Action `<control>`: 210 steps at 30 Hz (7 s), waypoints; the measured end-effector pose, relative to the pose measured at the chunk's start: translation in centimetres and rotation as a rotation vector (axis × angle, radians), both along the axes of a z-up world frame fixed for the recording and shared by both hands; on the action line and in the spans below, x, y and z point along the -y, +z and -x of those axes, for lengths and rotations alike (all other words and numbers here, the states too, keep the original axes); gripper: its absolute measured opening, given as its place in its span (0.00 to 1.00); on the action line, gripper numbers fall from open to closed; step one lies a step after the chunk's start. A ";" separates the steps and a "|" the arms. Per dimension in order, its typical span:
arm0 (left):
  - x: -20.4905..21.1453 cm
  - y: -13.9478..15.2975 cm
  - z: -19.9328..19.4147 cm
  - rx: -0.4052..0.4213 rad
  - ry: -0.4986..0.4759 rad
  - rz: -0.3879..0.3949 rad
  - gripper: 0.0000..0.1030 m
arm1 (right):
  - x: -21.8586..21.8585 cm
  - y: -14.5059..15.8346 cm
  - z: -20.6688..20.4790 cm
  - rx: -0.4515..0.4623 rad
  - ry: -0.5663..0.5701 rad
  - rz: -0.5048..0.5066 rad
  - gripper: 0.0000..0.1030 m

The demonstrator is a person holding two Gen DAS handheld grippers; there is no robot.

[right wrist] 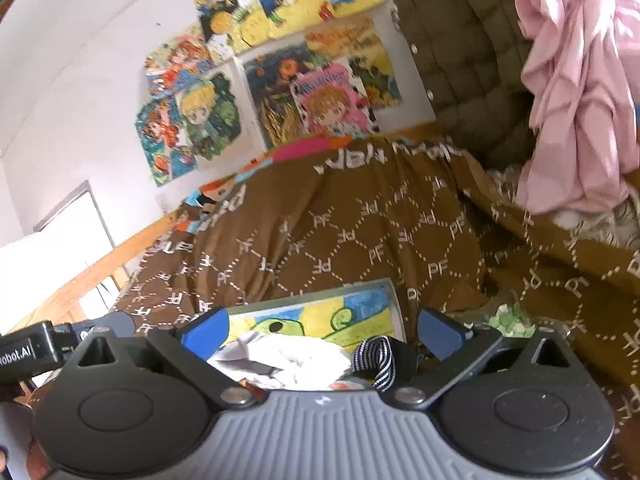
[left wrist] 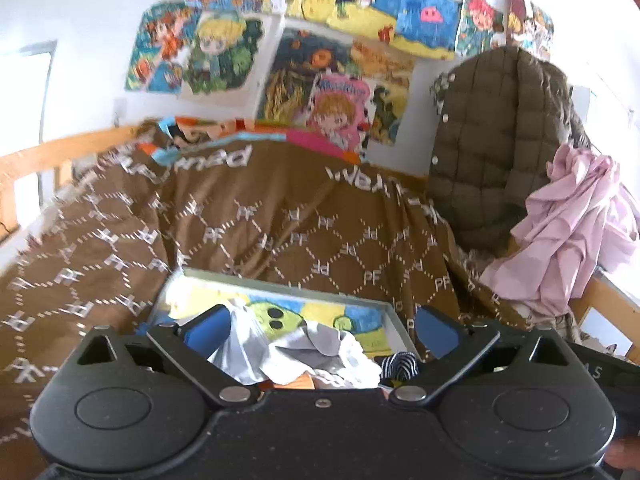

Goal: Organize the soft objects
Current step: 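Open both tools over the box to drop the cloth and sock, then withdraw both tools from the box back toward the remaining items, then grasp the blue-print wet-wipe pack with the left tool while the right tool grasps the white foam pad, then carry the wipe pack into the box with the left tool while the right tool carries the foam pad there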

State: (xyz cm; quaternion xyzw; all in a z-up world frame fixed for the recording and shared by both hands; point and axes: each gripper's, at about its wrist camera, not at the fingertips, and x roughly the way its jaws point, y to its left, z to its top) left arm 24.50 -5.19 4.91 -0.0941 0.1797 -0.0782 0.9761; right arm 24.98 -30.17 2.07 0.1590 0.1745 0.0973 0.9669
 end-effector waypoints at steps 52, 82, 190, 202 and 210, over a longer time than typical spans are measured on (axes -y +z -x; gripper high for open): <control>-7.2 -6.2 15.4 -0.238 0.181 -0.133 0.99 | -8.9 -3.0 14.5 -0.154 0.135 0.290 1.00; -6.4 -7.4 10.5 -0.238 0.153 -0.178 0.99 | -10.2 -2.9 11.4 -0.088 0.148 0.283 1.00; -6.3 -7.2 -0.8 -0.066 -0.112 0.020 0.55 | -10.2 -4.3 -2.7 0.114 0.056 0.416 0.17; 0.7 -5.6 -10.5 0.014 -0.191 0.016 0.55 | -2.2 -5.0 -6.6 0.052 -0.046 0.068 0.17; 3.0 -7.3 -14.9 -0.090 -0.215 0.048 0.55 | -1.1 -6.6 -7.7 0.000 -0.047 -0.005 0.17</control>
